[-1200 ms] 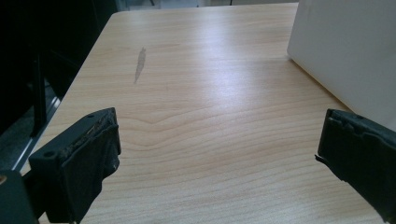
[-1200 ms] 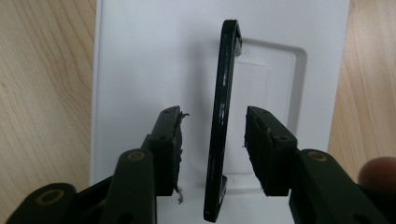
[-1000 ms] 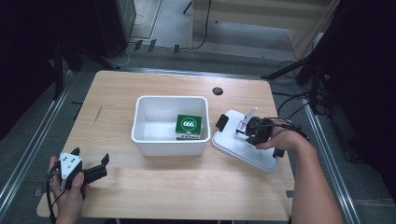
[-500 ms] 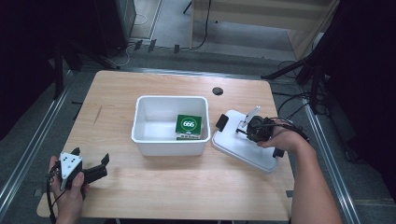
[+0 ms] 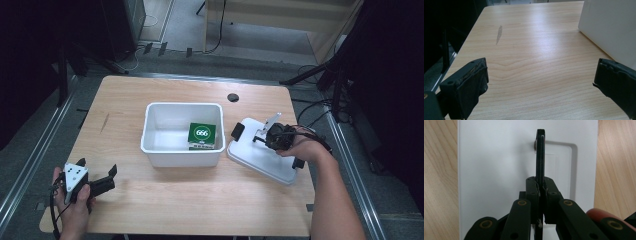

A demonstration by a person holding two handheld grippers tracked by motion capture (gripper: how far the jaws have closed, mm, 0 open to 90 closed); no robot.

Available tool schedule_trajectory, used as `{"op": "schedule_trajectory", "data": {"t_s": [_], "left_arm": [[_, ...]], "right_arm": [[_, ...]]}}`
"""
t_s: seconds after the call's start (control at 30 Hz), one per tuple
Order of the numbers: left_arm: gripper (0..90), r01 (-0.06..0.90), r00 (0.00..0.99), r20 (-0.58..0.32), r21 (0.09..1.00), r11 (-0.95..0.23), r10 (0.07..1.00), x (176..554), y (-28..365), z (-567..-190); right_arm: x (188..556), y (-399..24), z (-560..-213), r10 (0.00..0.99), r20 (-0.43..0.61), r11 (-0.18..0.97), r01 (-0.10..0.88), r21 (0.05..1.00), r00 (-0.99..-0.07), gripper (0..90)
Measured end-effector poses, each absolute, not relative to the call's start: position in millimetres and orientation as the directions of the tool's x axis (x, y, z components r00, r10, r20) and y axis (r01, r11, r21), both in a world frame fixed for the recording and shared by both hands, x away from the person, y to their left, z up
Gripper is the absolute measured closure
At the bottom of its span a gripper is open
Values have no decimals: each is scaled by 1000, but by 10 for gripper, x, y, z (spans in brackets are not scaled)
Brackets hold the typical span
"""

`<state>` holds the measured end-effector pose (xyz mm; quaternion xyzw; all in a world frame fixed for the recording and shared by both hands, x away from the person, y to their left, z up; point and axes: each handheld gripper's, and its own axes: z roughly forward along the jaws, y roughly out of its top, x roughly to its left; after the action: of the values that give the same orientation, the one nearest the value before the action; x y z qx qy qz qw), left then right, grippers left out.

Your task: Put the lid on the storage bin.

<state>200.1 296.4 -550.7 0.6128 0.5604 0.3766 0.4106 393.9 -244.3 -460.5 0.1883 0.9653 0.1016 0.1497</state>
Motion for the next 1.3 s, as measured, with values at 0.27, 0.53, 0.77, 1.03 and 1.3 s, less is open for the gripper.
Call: {"op": "schedule_trajectory", "data": {"t_s": [0.27,0.53,0.77,1.03,1.3], "left_arm": [[0,378,88,1,925,-35,996,2001,2964,-5507],[0,376,87,3,926,-36,996,2001,2961,-5508],[0,379,88,1,925,-34,996,2002,2963,-5507],[0,378,88,2,925,-35,996,2002,2962,-5507],[0,378,87,2,925,-35,996,2002,2961,-5507]], "right_arm": [[3968,-2429,-4586,390,-234,913,341,224,-890,853],[4022,-2375,-4559,397,-219,914,364,177,-891,855],[4009,-2342,-4504,332,-217,940,301,161,-918,857],[4005,-2402,-4351,305,-223,942,259,212,-926,858],[3981,-2447,-4237,281,-245,949,231,213,-928,858]]}}
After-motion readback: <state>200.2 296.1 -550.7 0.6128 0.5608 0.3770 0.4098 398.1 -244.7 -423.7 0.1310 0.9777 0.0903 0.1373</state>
